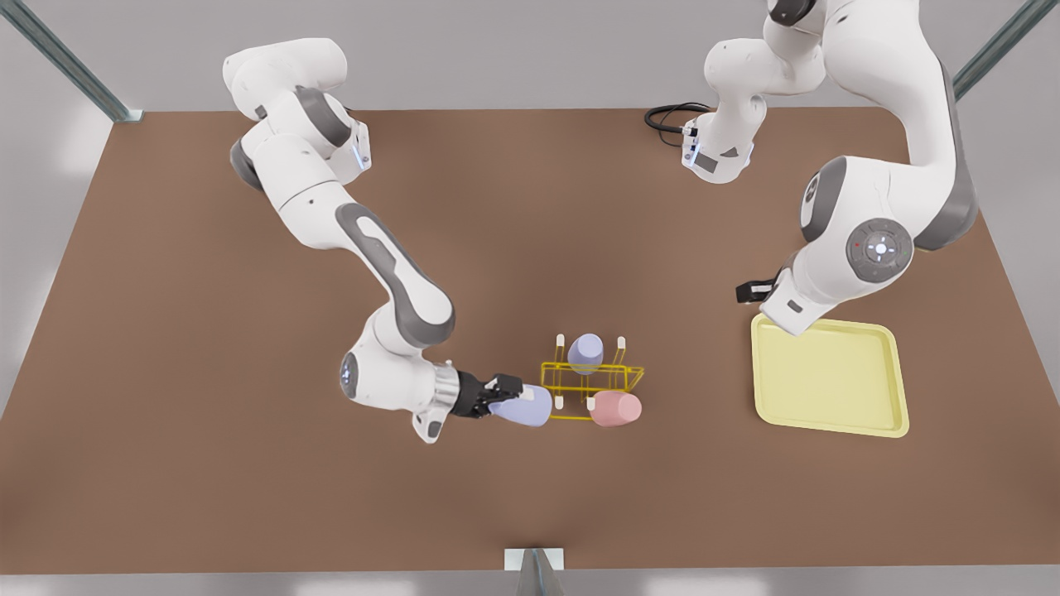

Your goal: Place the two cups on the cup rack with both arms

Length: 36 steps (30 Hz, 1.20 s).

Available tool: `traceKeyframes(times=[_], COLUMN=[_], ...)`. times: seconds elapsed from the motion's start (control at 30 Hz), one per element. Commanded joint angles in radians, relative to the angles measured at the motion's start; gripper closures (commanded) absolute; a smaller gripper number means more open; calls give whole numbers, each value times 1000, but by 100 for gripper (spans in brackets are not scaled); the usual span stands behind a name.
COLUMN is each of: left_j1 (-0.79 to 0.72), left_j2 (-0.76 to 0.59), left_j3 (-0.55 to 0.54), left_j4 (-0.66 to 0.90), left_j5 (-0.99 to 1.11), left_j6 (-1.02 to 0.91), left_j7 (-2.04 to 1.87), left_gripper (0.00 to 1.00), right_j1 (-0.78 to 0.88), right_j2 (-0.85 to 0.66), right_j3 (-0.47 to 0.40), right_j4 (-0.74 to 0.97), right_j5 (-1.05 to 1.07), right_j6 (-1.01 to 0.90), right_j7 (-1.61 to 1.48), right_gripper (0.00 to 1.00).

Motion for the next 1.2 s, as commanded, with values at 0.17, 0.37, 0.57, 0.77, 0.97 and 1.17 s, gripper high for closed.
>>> traceKeyframes(times=[0.17,0.37,0.57,0.77,0.97,1.17], left_j1=[0,-3,-1,-1,-1,0], left_j2=[2,5,7,7,7,7], left_j3=[-2,-3,-6,-6,-16,-17], left_j4=[-1,-1,-1,-1,-1,-1], left_j5=[-3,-3,-3,-3,-3,-3], left_j6=[-11,-18,-18,-18,-20,-45], left_j7=[275,274,274,274,274,274], left_gripper=[0,0,0,0,0,0], right_j1=[17,40,66,69,68,37], right_j2=[14,31,54,64,63,-32], right_j3=[3,8,7,8,7,-18], right_j4=[-3,0,29,57,92,118], right_j5=[10,8,14,42,77,85], right_j6=[17,23,37,36,3,-142], right_j7=[-6,-11,-3,0,5,202], right_gripper=[14,14,0,0,0,0])
